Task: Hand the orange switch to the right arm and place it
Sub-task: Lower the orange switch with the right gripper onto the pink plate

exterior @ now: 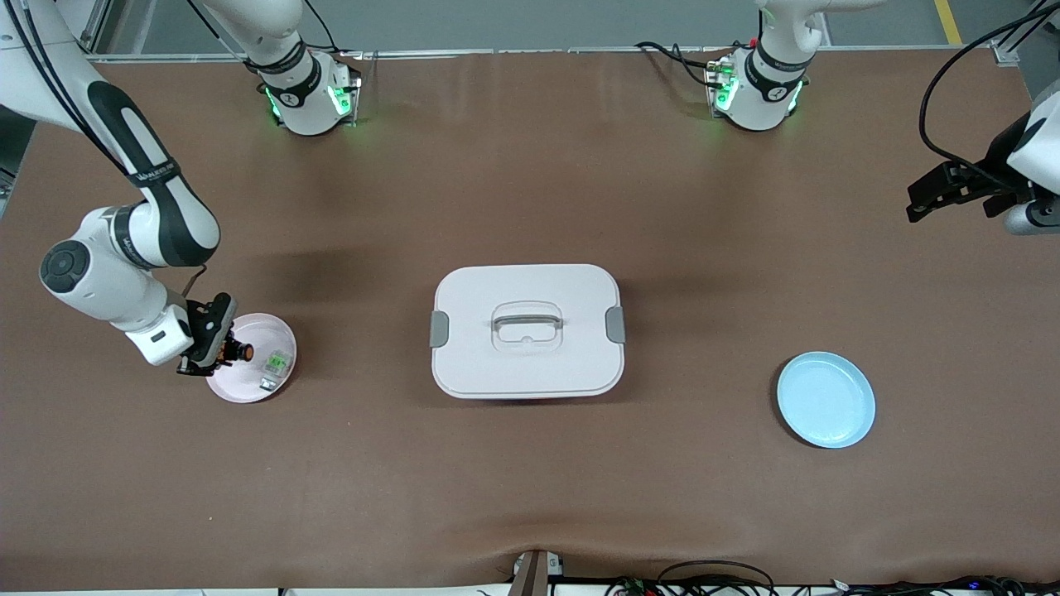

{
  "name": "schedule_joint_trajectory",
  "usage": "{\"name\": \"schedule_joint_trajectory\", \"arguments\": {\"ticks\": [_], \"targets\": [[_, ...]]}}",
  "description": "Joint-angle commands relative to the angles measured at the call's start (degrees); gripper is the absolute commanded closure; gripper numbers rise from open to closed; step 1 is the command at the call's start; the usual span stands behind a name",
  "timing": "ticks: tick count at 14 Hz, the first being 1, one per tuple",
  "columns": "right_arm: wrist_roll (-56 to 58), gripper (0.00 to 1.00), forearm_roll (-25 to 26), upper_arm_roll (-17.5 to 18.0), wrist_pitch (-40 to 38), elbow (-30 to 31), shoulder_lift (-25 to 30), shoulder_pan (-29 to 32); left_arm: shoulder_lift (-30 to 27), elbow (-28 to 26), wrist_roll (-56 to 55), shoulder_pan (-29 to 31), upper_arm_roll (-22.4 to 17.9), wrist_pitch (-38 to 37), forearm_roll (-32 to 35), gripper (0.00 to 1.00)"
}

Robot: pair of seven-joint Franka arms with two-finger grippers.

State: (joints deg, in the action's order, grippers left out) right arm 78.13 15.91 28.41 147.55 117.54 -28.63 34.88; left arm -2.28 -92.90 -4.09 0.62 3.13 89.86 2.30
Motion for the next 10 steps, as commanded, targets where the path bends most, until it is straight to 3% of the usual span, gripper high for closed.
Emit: {"name": "schedule_joint_trajectory", "arguments": {"ticks": [1, 8, 10], "targets": [[1.2, 1.00, 2.4, 0.3, 0.7, -1.2, -2.1, 1.2, -0.9, -0.6, 1.4, -0.1, -0.3, 0.9, -0.9, 0.00], [1.2, 1.00, 3.9, 0.1, 2.2, -1.3, -4.5, 2.6, -0.5, 0.1, 2.0, -1.0, -0.1, 0.8, -3.1, 0.00], [1.2, 1.00, 3.9, 0.0, 2.6, -1.3, -5.0, 2.7, -0.8, -0.1, 2.0, -0.6, 1.6, 0.4, -3.1, 0.00]]}}
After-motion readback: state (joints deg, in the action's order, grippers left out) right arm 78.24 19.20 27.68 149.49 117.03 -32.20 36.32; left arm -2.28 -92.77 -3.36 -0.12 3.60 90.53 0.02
